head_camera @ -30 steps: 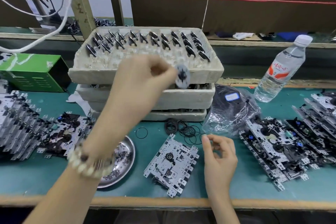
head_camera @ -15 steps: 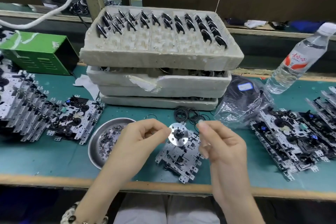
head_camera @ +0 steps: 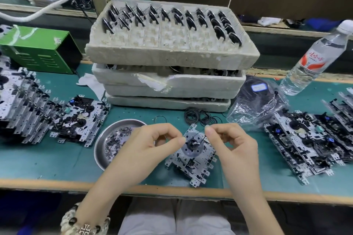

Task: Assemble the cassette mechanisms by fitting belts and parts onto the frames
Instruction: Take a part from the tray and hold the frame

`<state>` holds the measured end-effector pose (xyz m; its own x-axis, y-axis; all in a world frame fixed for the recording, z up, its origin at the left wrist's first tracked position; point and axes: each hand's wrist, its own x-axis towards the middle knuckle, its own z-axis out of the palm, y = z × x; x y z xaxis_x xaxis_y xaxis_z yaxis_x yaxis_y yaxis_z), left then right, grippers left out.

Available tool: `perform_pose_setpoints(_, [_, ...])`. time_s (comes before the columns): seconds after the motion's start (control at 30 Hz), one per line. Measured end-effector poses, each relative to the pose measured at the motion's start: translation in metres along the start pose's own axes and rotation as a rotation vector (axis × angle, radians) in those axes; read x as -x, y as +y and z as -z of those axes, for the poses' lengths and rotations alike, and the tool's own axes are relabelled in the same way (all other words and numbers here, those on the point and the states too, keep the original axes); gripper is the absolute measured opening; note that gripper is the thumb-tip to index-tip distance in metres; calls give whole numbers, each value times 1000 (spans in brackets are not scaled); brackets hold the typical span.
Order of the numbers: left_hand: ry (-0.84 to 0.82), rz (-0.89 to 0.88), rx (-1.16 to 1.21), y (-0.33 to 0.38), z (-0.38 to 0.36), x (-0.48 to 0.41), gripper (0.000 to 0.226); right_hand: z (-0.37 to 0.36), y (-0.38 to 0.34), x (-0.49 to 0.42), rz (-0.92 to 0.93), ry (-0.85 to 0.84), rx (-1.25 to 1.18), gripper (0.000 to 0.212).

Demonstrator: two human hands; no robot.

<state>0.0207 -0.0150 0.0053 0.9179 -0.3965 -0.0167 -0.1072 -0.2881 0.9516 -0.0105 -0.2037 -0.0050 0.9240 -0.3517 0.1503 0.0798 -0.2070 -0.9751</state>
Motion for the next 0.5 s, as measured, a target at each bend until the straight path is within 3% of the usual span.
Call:
perform_pose_setpoints(0.1, [-24, -86, -58, -2, -2, 3, 31, 11, 1, -5, -216, -224, -103, 11])
perform_pose_setpoints(0.23, [-42, -273, -219, -3, -6, 4, 17, 34, 0, -19, -621, -549, -606, 8])
perform_pose_setpoints(0.37, [-73, -370, -334, -3, -7, 2, 14, 45, -2, -23, -584, -629, -518, 17])
perform_pose_setpoints(0.43, [-82, -315, -266, -5, -10, 2, 15, 44, -5, -21, -511, -576, -398, 31])
perform_pose_setpoints(0.5, [-68, -216, -115, -9, -13, 2, 19, 43, -8, -17, -437, -507, -323, 30])
